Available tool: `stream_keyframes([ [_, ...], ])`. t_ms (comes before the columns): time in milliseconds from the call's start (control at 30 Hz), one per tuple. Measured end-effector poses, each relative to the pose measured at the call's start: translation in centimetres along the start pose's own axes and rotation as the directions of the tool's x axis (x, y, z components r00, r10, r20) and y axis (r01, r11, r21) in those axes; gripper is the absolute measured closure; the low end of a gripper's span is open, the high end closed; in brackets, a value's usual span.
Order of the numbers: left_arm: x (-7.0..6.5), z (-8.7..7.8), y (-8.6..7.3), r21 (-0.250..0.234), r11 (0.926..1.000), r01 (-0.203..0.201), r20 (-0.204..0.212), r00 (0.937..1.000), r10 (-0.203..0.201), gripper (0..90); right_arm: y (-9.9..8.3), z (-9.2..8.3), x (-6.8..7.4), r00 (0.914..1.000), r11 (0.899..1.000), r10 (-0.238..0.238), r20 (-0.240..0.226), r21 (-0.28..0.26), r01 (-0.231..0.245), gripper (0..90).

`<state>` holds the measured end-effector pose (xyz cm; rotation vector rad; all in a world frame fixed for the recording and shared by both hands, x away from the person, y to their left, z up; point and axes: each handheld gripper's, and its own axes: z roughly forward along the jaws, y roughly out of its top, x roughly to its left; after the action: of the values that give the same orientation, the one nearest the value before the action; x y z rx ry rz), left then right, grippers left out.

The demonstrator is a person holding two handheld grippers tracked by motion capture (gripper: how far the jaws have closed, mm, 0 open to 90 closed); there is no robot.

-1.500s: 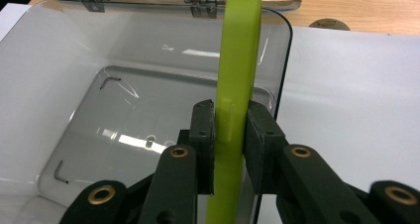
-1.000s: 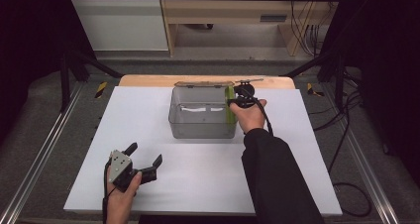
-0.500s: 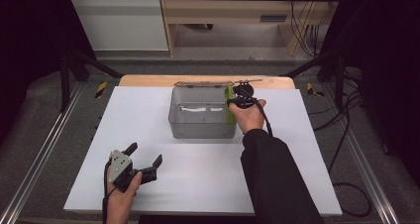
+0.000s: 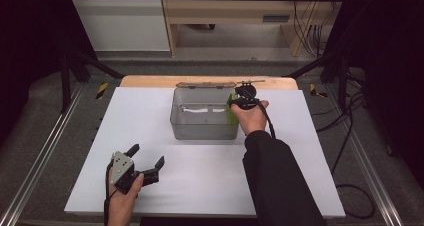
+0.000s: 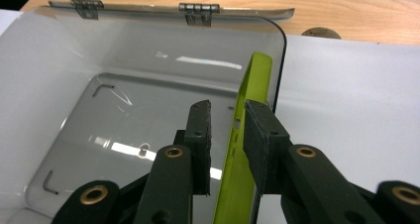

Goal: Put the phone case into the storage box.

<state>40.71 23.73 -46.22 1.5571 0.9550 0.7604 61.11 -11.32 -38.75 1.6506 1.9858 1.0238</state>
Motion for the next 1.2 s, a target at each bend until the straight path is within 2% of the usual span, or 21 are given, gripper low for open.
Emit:
stream_keyframes([
  [400,0.1,0.0,0.0,-0.004,1.0,0.001,-0.001,1.0,-0.001,2.4,0.2,-1.0,0.2,0.9995,0.998,-0.018,-0.026,-0.059,0.017,72.6],
  [733,0.1,0.0,0.0,-0.006,1.0,0.005,-0.002,1.0,-0.005,2.3,0.2,-1.1,0.5,0.9989,0.996,-0.031,-0.034,-0.087,0.028,72.0],
  [1200,0.1,0.0,0.0,-0.004,1.0,-0.001,0.0,1.0,0.001,2.3,0.3,-1.3,0.5,0.9976,0.986,-0.05,-0.048,-0.161,0.042,61.9],
])
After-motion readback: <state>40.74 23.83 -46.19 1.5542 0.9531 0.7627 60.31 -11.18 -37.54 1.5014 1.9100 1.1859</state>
